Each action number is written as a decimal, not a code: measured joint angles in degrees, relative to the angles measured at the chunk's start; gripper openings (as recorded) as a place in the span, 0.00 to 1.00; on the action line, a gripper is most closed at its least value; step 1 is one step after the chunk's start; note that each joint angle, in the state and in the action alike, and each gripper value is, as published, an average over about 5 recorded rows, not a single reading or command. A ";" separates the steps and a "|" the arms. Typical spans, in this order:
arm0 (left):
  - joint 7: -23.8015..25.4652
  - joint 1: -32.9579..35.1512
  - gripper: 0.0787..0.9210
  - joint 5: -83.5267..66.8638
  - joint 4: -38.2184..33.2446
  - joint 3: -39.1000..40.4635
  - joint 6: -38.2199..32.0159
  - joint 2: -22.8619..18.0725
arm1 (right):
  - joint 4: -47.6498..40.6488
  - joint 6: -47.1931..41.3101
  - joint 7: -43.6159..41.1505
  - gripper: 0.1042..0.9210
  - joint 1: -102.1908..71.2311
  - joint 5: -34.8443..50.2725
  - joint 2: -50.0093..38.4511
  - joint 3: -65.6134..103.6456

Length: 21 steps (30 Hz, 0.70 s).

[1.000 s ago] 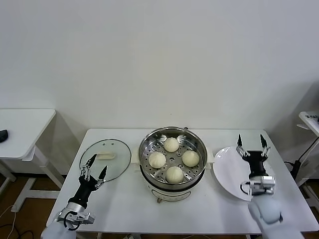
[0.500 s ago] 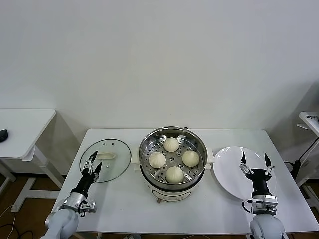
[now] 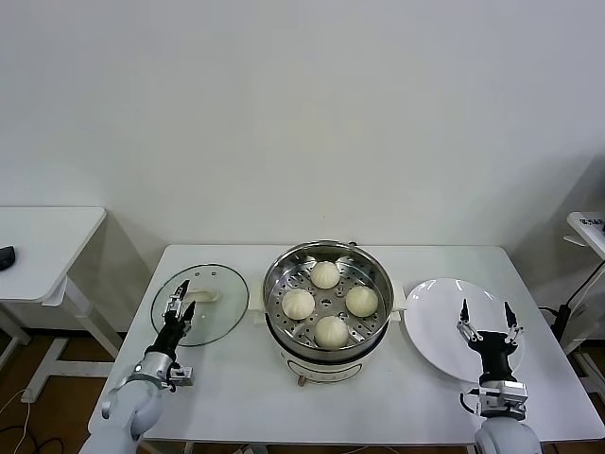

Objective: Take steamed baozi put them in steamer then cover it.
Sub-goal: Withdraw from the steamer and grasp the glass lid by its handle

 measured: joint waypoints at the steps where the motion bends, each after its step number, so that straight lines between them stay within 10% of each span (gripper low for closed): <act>1: 0.06 -0.37 0.88 0.03 0.39 0.19 0.24 -0.15 | -0.05 0.01 0.00 0.88 -0.02 -0.06 0.07 0.01; 21: -0.92 -6.60 0.88 0.75 7.54 1.48 1.66 -3.65 | -0.67 0.22 0.11 0.88 -0.34 -1.27 0.58 -0.24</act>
